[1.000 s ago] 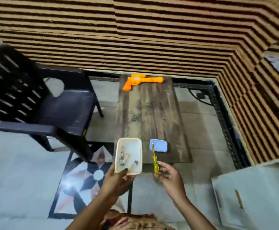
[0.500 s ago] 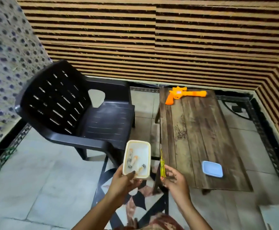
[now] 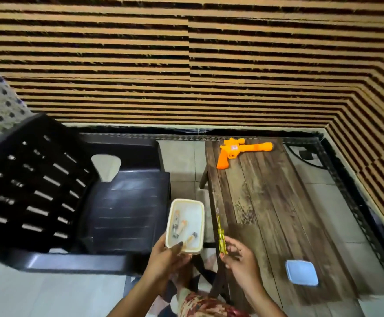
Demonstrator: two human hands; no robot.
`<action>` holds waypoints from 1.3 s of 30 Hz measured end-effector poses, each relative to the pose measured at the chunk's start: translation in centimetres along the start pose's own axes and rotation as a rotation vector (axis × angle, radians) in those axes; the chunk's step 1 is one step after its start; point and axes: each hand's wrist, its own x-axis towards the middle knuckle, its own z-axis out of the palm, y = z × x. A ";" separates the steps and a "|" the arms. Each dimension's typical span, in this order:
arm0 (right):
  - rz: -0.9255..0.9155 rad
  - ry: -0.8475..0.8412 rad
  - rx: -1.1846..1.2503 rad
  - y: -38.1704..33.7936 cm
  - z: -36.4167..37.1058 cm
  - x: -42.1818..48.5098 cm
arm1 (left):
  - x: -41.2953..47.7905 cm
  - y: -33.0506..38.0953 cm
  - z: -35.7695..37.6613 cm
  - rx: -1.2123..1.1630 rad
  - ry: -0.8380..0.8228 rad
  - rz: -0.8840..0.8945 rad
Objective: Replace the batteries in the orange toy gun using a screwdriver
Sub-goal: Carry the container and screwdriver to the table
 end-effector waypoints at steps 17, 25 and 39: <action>0.069 0.447 0.176 -6.5 -4.8 12.5 | 16.5 11.0 14.2 0.413 -0.288 -0.123; 0.217 0.798 0.351 -5.1 -6.5 14.7 | 23.0 11.6 22.4 0.646 -0.466 -0.311; 0.572 1.113 0.350 -6.7 -3.6 22.2 | 33.5 12.9 30.3 1.040 -0.733 -0.455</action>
